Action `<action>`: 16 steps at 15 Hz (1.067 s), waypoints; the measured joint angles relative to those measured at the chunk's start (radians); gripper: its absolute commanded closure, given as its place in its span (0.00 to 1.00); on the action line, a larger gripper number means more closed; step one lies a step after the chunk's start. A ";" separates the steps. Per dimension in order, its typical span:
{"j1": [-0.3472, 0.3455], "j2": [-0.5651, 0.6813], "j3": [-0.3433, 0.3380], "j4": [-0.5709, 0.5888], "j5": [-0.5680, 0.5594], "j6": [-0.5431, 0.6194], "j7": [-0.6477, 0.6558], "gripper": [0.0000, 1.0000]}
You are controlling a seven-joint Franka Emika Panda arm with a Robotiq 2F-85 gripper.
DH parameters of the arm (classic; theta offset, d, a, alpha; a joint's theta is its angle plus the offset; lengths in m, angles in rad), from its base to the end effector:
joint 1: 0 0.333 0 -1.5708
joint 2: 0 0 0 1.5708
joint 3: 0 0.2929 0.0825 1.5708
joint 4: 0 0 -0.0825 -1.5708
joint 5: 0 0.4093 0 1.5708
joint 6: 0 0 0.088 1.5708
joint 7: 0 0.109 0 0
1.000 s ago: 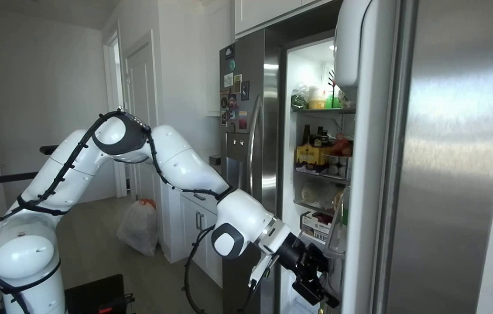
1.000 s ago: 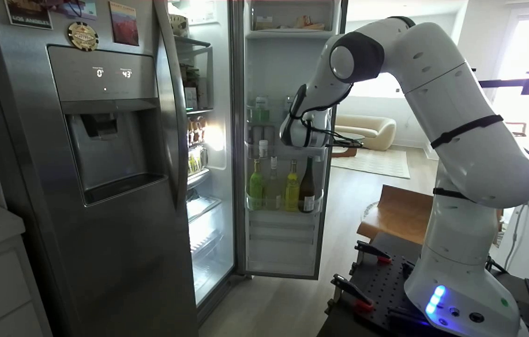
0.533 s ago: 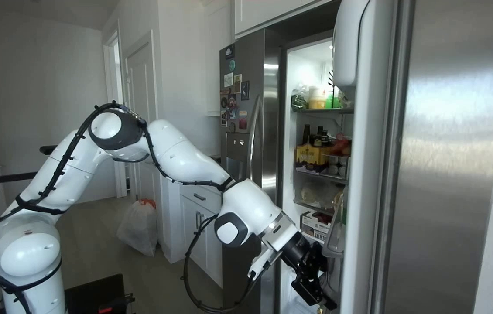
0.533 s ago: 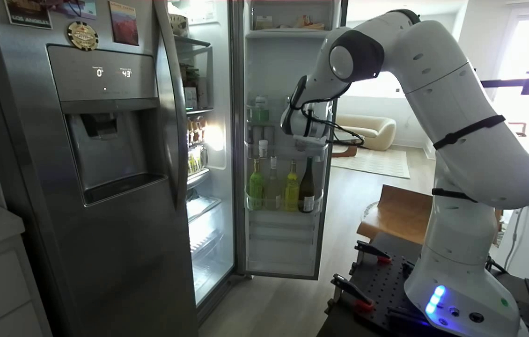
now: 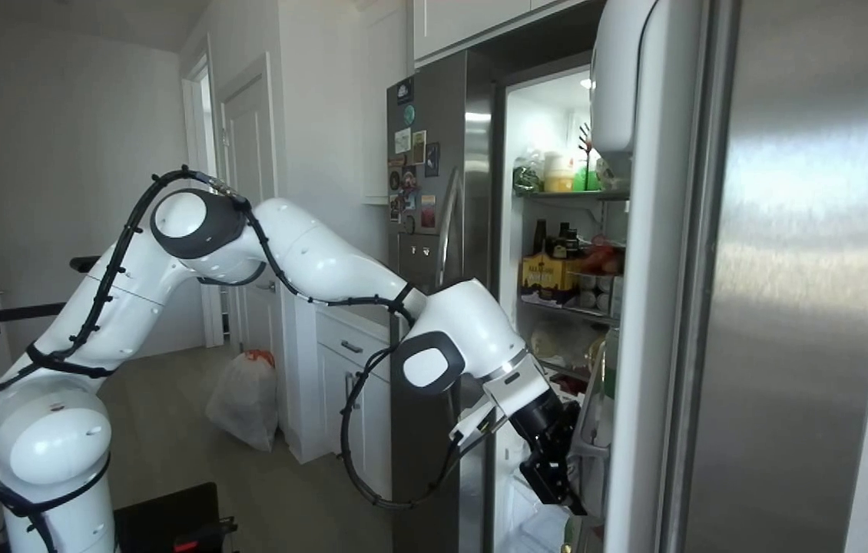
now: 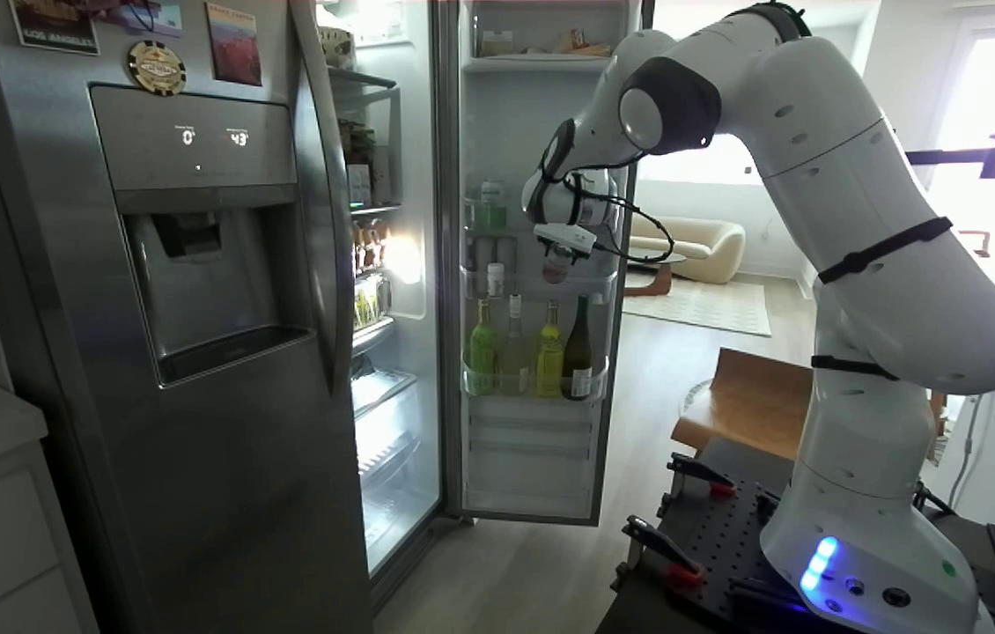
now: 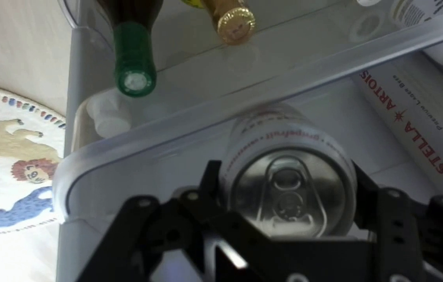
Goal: Put the soda can in the compartment on the fridge door
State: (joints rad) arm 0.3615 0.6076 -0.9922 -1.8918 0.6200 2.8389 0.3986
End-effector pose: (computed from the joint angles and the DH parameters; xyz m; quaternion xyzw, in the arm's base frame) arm 0.5689 -0.3697 0.3471 0.7465 -0.5760 0.3230 0.0819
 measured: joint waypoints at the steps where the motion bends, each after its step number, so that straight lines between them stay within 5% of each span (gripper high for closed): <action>1: -0.016 -0.001 0.017 0.011 -0.056 -0.004 0.061 0.51; 3: -0.055 -0.001 0.054 0.031 -0.154 -0.007 0.157 0.51; 4: -0.072 -0.002 0.069 0.039 -0.193 -0.007 0.187 0.41; 5: -0.087 -0.003 0.082 0.046 -0.224 -0.007 0.210 0.07; 8: -0.133 -0.009 0.121 0.066 -0.298 -0.010 0.260 0.00; 16: -0.229 -0.026 0.217 0.104 -0.390 -0.040 0.367 0.00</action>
State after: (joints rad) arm 0.1326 0.5814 -0.7753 -1.7879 0.2298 2.7987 0.7656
